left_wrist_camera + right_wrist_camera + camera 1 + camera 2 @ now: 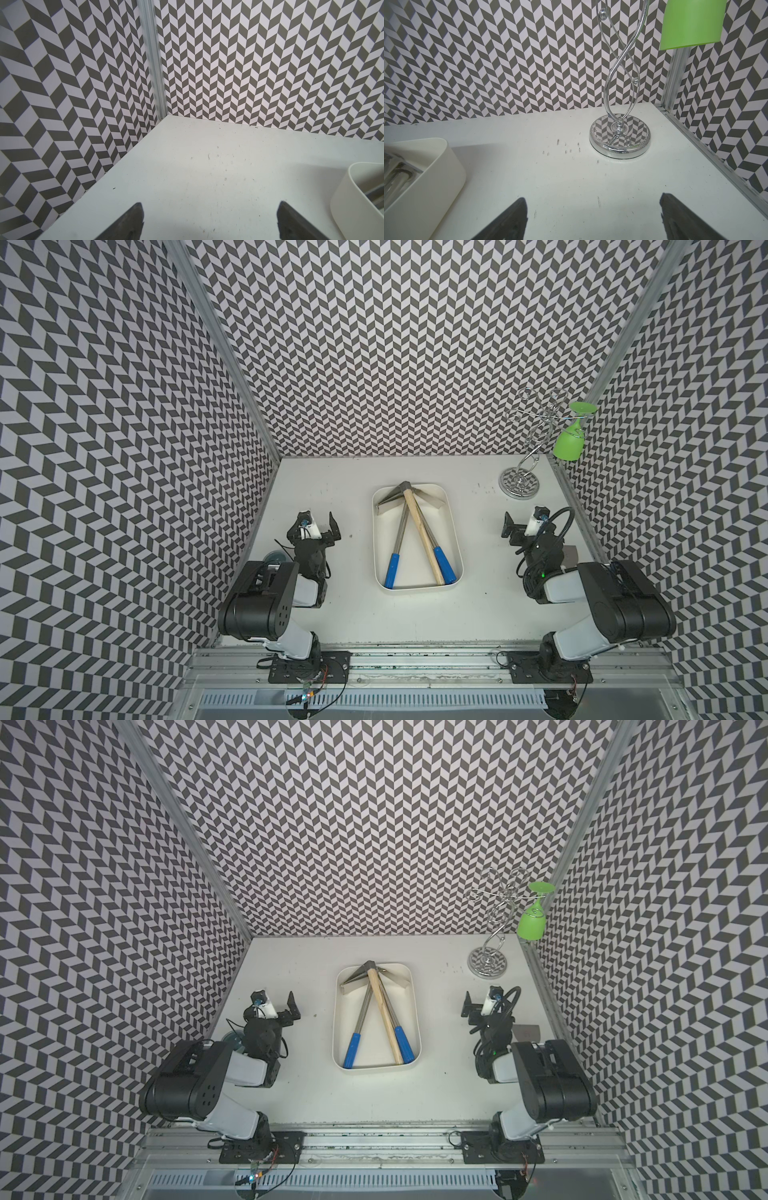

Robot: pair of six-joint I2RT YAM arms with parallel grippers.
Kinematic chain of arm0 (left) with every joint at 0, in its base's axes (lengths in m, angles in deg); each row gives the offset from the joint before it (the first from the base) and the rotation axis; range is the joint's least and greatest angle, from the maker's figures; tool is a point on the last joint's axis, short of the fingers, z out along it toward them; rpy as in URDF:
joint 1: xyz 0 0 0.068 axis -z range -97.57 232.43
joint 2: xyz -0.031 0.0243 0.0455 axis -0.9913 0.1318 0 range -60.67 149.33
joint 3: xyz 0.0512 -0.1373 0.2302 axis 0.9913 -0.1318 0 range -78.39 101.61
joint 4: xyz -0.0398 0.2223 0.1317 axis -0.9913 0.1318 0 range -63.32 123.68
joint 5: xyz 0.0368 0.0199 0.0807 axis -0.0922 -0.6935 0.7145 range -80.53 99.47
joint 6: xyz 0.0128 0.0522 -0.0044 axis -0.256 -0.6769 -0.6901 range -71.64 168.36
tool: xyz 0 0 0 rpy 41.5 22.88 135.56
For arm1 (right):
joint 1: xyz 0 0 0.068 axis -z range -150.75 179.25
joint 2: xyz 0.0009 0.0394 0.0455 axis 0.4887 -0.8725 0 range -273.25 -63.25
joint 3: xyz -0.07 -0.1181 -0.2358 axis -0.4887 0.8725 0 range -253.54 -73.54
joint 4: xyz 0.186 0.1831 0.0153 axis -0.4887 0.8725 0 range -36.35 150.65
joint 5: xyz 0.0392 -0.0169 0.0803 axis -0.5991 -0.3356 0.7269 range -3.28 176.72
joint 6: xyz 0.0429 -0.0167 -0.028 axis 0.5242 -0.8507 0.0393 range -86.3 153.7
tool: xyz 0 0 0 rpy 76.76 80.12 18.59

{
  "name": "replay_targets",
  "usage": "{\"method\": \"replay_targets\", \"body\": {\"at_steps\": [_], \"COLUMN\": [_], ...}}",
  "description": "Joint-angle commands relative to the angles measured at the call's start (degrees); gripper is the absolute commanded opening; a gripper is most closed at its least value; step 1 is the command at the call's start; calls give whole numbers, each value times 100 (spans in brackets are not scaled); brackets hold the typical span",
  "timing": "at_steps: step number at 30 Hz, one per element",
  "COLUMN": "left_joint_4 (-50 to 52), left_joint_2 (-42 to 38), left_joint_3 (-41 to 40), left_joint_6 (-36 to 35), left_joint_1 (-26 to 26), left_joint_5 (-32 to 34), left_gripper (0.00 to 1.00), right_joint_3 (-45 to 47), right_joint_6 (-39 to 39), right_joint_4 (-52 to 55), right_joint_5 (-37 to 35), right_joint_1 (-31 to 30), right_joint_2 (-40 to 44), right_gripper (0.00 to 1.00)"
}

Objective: Put the small hoe into the storage box
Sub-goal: Reset both arms

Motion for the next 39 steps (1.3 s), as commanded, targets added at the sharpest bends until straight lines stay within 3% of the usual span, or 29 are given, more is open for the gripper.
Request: {"method": "replay_targets", "body": {"at_steps": [1, 5, 12, 22, 23, 24, 27, 29, 31, 33, 39], "left_joint_4": [-127, -126, -126, -118, -125, -117, -118, -101, -100, -93, -55], "left_joint_2": [-47, -46, -46, -46, -46, -48, -47, -47, -46, -49, -33], "left_joint_3": [40, 41, 37, 37, 36, 41, 44, 55, 60, 59, 84], "left_joint_6": [-57, -56, -55, -57, -57, -60, -57, -56, -59, -57, -55], "left_joint_1": [15, 18, 18, 18, 17, 17, 16, 7, 9, 9, 9], "left_joint_5": [29, 29, 29, 29, 29, 28, 24, 2, 2, 2, -6], "left_gripper": [100, 100, 100, 100, 100, 100, 100, 100, 100, 100, 100], "right_joint_3": [-5, 90, -147, -64, -50, -76, 27, 72, 127, 462, 391], "right_joint_6": [-23, -20, -43, -51, -51, -264, -474, -378, 234, 237, 195], "right_joint_4": [-537, -938, -58, -304, -340, -320, -424, -550, -860, -1439, -1330], "right_joint_5": [-52, -65, -2, -10, 64, 630, 1047, 800, -546, -724, -811], "right_joint_1": [18, 17, 18, 2, 5, 13, 21, 17, 20, 20, -33], "right_joint_2": [-5, -123, 112, 74, 72, 47, 114, 96, -7, -98, -110], "right_gripper": [99, 99, 99, 99, 99, 99, 99, 99, 99, 99, 99]}}
